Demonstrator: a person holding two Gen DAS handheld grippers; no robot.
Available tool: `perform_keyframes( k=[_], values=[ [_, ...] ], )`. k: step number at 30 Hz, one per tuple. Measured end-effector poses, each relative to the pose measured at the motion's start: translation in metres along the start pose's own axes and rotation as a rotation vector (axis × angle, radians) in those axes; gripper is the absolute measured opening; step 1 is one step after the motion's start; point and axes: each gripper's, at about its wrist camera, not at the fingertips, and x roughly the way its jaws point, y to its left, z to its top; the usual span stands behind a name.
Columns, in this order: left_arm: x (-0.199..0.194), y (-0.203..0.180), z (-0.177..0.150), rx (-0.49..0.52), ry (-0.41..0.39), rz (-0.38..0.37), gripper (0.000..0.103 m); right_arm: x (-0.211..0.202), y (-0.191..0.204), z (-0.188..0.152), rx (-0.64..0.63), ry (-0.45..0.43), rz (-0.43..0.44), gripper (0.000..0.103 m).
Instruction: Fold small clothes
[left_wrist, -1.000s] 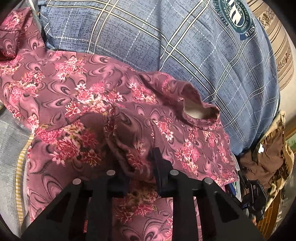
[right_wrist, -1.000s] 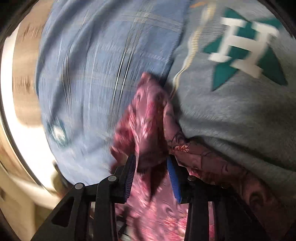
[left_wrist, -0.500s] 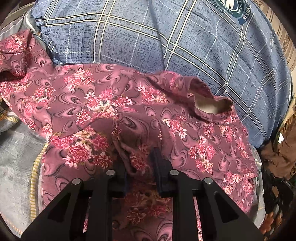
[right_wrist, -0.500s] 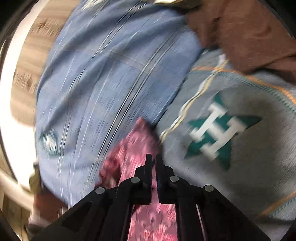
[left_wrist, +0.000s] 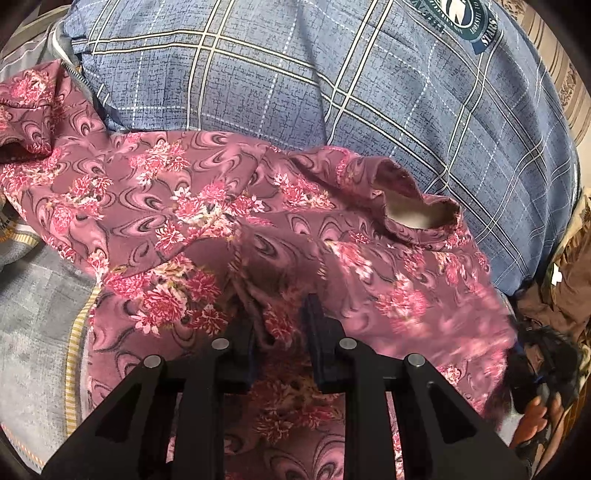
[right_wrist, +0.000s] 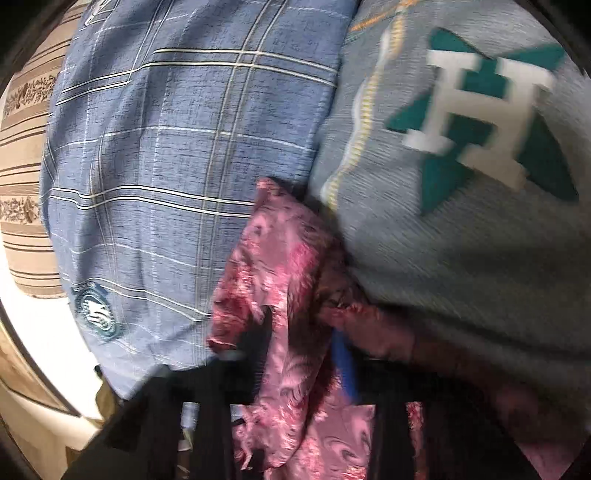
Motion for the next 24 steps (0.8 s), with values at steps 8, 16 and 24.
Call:
perform_keyframes(
  k=[8, 16, 24],
  values=[
    [-0.002, 0.006, 0.003, 0.003, 0.034, 0.049, 0.020, -0.015, -0.020, 0.013, -0.095, 0.041, -0.135, 0.015],
    [-0.024, 0.007, 0.009, -0.041, -0.017, -0.064, 0.037, -0.025, 0.051, -0.024, -0.476, -0.028, -0.147, 0.042],
    [0.004, -0.015, -0.004, 0.076, 0.088, -0.006, 0.039, 0.038, 0.046, -0.053, -0.710, 0.069, -0.382, 0.039]
  ],
)
